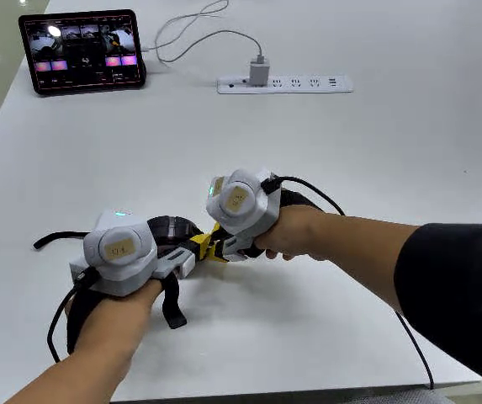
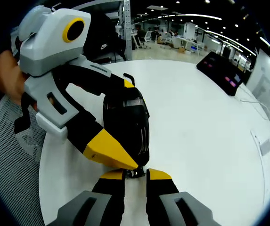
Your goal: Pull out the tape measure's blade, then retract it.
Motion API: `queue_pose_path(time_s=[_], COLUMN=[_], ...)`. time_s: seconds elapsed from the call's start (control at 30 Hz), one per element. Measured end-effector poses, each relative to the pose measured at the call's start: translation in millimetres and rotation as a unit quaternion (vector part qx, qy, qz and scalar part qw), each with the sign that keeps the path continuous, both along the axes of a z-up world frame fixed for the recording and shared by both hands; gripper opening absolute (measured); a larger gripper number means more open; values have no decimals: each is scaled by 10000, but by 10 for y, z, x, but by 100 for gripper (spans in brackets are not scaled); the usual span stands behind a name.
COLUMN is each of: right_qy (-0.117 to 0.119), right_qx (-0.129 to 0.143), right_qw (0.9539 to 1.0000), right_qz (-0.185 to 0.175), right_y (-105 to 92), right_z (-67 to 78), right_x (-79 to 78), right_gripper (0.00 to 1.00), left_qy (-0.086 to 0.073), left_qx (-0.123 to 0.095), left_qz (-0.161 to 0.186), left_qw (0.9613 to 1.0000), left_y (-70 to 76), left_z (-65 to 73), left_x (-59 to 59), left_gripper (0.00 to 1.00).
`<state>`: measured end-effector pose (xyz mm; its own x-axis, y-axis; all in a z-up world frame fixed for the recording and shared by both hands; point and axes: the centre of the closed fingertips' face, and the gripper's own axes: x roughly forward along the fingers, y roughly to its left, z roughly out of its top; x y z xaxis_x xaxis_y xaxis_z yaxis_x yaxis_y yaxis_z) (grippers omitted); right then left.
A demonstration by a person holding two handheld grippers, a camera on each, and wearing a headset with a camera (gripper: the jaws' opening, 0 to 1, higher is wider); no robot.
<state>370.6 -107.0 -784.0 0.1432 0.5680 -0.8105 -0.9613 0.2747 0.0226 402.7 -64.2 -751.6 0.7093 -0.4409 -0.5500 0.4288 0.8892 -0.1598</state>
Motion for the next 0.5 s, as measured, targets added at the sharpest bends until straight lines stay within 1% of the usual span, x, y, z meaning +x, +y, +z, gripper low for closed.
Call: queue_pose_path(time_s=[0.13, 0.23, 0.33, 0.37, 0.43, 0.5], right_qy=[-31, -61, -83, -71, -36, -36], right_qx=[-4, -16, 48, 68, 154, 201], right_qw=[10000, 10000, 9999, 9999, 9995, 9993], right_qz=[0, -10, -77, -141, -256, -326], right_y=[-42, -87, -120, -132, -140, -153], right_z=[35, 56, 113, 126, 167, 201], right_x=[-19, -31, -34, -34, -38, -43], right_gripper=[12, 13, 12, 13, 15, 16], left_qy=[-22, -103, -54, -64, -53, 14], left_qx=[-15, 0, -103, -136, -128, -134], left_qz=[-38, -111, -186, -175, -258, -315], left_qw=[10000, 9999, 9998, 9997, 9996, 9994], left_y=[35, 46, 61, 67, 71, 77], left_z=[45, 118, 156, 171, 172, 151], left_x=[17, 27, 17, 13, -4, -20], left_gripper=[65, 66, 69, 70, 74, 77])
